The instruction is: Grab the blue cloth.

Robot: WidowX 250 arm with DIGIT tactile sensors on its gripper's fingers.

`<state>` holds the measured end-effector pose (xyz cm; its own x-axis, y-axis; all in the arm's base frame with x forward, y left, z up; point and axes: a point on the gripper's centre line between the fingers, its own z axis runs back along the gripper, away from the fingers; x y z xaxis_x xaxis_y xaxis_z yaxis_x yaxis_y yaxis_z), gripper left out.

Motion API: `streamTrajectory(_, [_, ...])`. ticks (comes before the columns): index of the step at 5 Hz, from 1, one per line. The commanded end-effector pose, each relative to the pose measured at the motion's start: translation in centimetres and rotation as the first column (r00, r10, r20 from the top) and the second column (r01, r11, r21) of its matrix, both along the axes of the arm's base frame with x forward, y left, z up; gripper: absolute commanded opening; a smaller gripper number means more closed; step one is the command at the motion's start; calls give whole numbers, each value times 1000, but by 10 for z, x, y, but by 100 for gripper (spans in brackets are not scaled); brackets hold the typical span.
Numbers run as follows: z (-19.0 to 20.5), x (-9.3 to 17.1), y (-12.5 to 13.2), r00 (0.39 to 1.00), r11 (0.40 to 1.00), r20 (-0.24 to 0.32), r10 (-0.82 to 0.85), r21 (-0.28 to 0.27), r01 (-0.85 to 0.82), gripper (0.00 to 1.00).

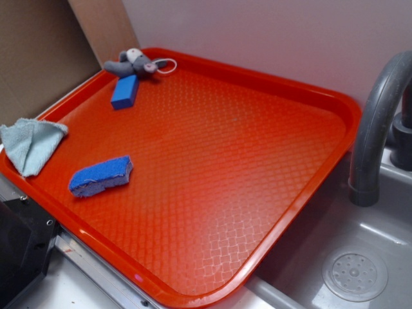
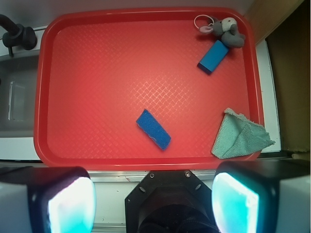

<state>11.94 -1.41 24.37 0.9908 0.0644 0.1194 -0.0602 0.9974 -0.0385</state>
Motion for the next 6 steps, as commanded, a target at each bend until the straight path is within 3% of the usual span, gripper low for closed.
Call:
streamTrajectory(1, [0, 0, 0, 1000, 1000, 0, 0, 0, 0, 100])
streamTrajectory(2, [-42, 31, 45, 986, 980, -25, -162, 109, 164, 100])
streamTrajectory(3, [-80, 51, 74, 949, 938, -97, -300, 152, 312, 100])
streamTrajectory(4, [-127, 48, 93, 890, 898, -209, -405, 95, 430, 100])
streamTrajectory(5, [-170, 20, 114, 861, 886, -328, -389, 122, 447, 100])
streamTrajectory(6, [-200, 0, 130, 846, 877, -364, -390, 134, 462, 100])
